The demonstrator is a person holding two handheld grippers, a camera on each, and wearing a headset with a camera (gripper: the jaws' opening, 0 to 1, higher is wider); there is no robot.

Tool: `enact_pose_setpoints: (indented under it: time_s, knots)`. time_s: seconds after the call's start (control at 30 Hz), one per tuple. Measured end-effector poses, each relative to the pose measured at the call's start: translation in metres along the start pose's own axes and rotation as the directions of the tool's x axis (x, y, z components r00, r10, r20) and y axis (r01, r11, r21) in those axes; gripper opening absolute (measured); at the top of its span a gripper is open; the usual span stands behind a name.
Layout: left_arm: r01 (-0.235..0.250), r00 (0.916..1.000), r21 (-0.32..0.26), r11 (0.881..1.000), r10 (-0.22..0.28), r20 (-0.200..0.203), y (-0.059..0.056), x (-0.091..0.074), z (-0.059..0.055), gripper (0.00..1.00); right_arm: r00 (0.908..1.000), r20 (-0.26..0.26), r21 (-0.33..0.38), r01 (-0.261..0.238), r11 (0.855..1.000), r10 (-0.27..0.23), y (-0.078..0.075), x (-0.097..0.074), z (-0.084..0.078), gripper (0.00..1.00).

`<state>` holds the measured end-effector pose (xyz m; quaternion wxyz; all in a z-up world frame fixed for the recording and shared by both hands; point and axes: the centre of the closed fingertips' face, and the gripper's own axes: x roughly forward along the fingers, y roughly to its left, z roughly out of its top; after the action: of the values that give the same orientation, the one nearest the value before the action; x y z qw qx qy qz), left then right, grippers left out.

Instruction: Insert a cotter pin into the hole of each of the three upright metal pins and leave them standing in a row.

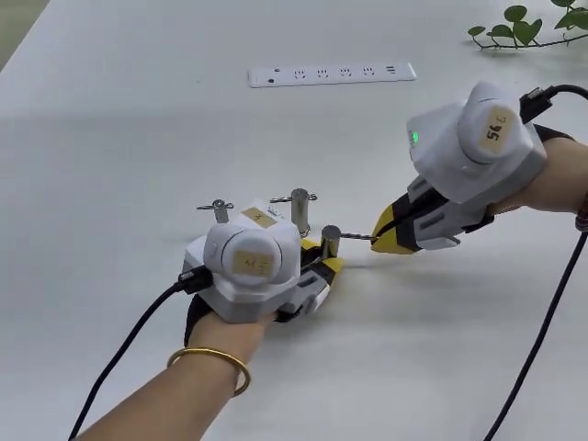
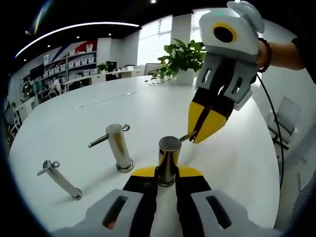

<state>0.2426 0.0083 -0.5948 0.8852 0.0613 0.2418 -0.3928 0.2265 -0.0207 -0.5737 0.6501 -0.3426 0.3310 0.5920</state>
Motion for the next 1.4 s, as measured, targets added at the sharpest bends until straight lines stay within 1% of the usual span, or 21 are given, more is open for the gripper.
enact_pose_setpoints:
  time_s: [0.3, 0.4, 0.53, 0.83, 0.97, 1.07, 1.23, 1.3, 1.33, 1.37, 1.4]
  knots:
    - [0.004, 1.0000, 0.009, 1.000, -0.004, 0.002, 0.000, 0.000, 0.000, 0.10, 1.0000, -0.005, -0.035, 0.001, 0.999, -0.001, -0.001, 0.002, 0.008, 0.00]
    - [0.005, 1.0000, 0.008, 1.000, -0.005, 0.004, 0.000, 0.001, 0.000, 0.10, 1.0000, -0.002, -0.037, -0.001, 0.999, 0.001, -0.001, 0.002, 0.011, 0.00]
    - [0.007, 0.9999, -0.009, 1.000, -0.007, 0.009, 0.000, 0.001, 0.000, 0.10, 1.0000, 0.002, -0.038, 0.000, 0.999, 0.000, -0.002, 0.004, 0.015, 0.00]
    - [0.008, 0.9999, 0.000, 1.000, -0.008, 0.010, 0.000, 0.002, 0.000, 0.10, 1.0000, 0.008, -0.041, 0.003, 0.999, -0.002, -0.002, 0.006, 0.022, 0.00]
    - [0.005, 0.9999, 0.016, 1.000, -0.006, 0.015, 0.000, 0.002, 0.000, 0.10, 0.9999, 0.015, -0.034, 0.003, 0.999, -0.003, -0.002, 0.007, 0.024, 0.00]
    - [0.005, 0.9998, 0.021, 1.000, -0.005, 0.018, 0.000, 0.003, 0.000, 0.10, 0.9997, 0.025, -0.023, 0.008, 1.000, -0.008, -0.005, 0.009, 0.025, 0.00]
    - [0.002, 0.9998, 0.024, 1.000, -0.002, 0.019, 0.000, 0.003, 0.000, 0.10, 0.9989, 0.043, -0.017, 0.017, 1.000, -0.016, -0.004, 0.011, 0.029, 0.00]
    - [0.000, 0.9998, 0.024, 1.000, 0.000, 0.020, 0.000, 0.003, 0.000, 0.10, 0.9983, 0.051, -0.004, 0.027, 1.000, -0.027, -0.005, 0.011, 0.030, 0.00]
    - [-0.001, 0.9998, 0.024, 1.000, 0.001, 0.020, 0.000, 0.003, 0.001, 0.10, 0.9979, 0.055, 0.006, 0.034, 0.999, -0.034, -0.006, 0.011, 0.031, 0.01]
    - [-0.002, 0.9998, 0.025, 1.000, 0.001, 0.021, 0.000, 0.003, 0.001, 0.10, 0.9974, 0.057, 0.022, 0.043, 0.999, -0.044, -0.008, 0.009, 0.031, 0.04]
    - [-0.002, 0.9998, 0.024, 1.000, 0.002, 0.021, 0.000, 0.003, 0.001, 0.10, 0.9972, 0.063, 0.024, 0.038, 0.999, -0.040, -0.007, 0.008, 0.031, 0.07]
